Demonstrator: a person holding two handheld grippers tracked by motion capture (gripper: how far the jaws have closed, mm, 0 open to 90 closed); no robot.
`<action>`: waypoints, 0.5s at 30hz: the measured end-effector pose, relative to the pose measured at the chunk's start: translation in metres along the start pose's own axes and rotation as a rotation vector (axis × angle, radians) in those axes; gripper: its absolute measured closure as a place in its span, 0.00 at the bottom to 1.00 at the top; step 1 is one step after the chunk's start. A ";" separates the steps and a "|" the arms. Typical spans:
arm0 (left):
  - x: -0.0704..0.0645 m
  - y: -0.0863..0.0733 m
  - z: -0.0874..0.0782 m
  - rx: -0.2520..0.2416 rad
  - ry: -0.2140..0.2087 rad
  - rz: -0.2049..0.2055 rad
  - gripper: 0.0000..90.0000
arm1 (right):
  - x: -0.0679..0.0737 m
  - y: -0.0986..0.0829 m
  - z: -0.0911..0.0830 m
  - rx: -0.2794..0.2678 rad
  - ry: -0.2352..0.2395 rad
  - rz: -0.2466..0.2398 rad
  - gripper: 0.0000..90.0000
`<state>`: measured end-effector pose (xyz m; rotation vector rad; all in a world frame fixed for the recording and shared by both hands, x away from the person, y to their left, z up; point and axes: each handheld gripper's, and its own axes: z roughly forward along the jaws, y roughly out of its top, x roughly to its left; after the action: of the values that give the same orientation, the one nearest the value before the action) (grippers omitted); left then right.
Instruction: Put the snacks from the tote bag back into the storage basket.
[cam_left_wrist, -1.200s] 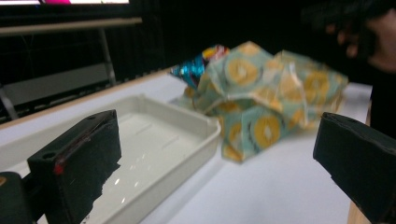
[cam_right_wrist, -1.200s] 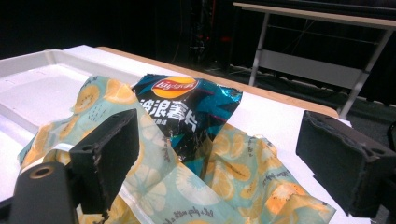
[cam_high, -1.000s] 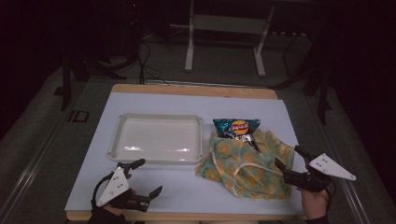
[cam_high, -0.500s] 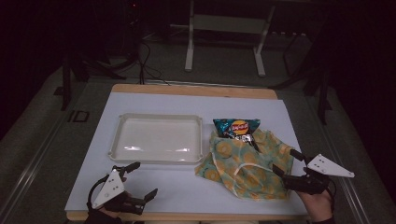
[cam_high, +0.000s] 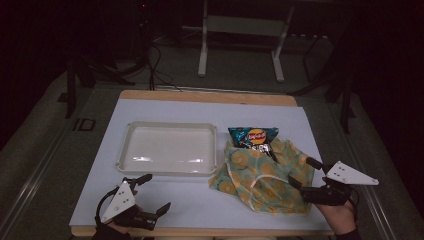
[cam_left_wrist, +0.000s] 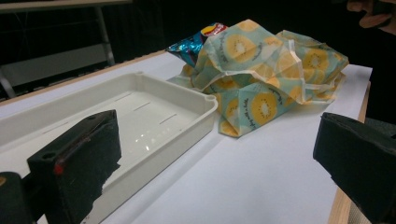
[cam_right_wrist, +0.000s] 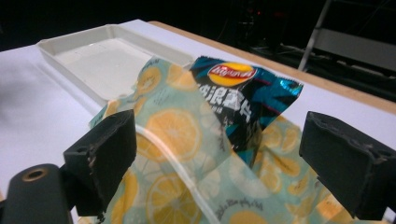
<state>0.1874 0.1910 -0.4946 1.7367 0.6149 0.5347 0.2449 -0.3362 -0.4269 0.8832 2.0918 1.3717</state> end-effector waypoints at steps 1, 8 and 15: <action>-0.001 0.000 0.000 -0.002 0.000 0.002 0.01 | 0.000 0.002 0.000 -0.005 0.001 -0.004 0.12; -0.004 0.002 0.002 0.002 -0.005 0.011 0.01 | -0.004 0.017 -0.002 -0.048 -0.036 -0.031 0.14; -0.006 0.002 0.001 -0.039 0.022 0.042 0.01 | -0.008 0.034 0.000 -0.065 -0.046 -0.039 0.15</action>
<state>0.1842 0.1857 -0.4927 1.7117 0.5808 0.5920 0.2592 -0.3324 -0.3951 0.8349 2.0081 1.3782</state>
